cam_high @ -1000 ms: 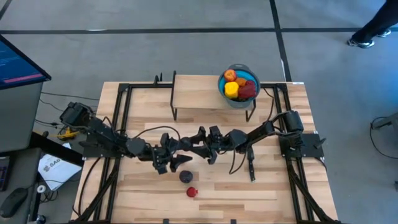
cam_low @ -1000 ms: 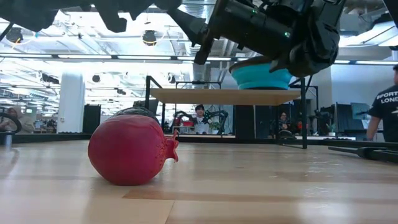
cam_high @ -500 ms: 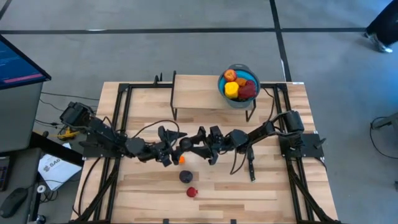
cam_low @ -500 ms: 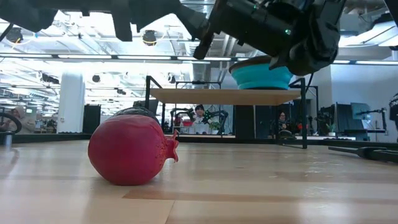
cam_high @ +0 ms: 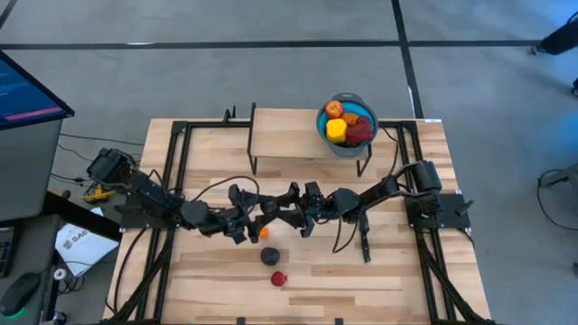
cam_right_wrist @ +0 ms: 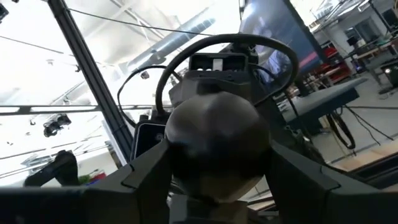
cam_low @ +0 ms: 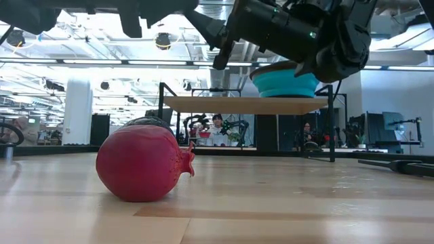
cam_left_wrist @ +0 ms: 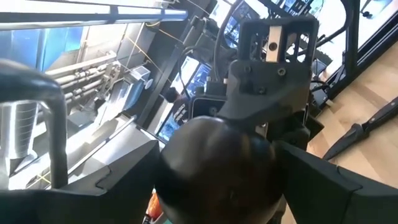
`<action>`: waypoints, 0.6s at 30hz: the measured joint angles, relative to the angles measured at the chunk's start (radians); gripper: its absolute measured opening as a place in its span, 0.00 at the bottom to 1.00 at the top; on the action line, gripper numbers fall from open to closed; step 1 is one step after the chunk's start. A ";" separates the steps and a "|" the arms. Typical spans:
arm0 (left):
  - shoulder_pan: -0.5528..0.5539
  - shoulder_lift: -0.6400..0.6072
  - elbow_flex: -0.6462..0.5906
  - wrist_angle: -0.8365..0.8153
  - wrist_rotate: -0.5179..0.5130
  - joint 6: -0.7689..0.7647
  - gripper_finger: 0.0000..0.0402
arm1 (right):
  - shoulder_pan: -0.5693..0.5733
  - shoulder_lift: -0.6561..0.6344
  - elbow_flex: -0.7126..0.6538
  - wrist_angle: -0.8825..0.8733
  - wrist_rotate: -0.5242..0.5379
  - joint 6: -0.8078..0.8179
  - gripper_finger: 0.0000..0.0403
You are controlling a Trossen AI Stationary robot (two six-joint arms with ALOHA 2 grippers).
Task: Pick & Place Fruit
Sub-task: Put the plum into the strainer bowl
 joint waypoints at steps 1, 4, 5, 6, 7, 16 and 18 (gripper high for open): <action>0.000 0.000 0.000 0.002 0.002 0.000 0.75 | 0.000 0.000 0.000 0.000 0.001 -0.008 0.56; 0.000 0.000 0.000 0.005 -0.006 0.000 0.75 | 0.000 0.000 0.000 0.000 0.003 -0.013 0.56; 0.001 0.000 0.000 0.005 -0.015 0.000 0.75 | 0.000 0.000 0.000 0.000 0.003 -0.013 0.56; 0.001 0.000 0.000 0.005 -0.023 0.000 0.75 | 0.000 0.001 0.000 0.000 0.004 -0.013 0.56; 0.002 0.000 0.000 0.005 -0.029 0.000 0.75 | -0.001 0.001 0.000 0.000 0.005 -0.013 0.56; 0.001 -0.001 0.000 0.004 -0.045 -0.031 0.65 | 0.000 0.001 0.000 -0.005 0.007 -0.008 0.56; 0.001 -0.001 0.000 0.001 -0.048 -0.041 0.62 | 0.000 0.001 0.000 -0.014 0.002 -0.007 0.56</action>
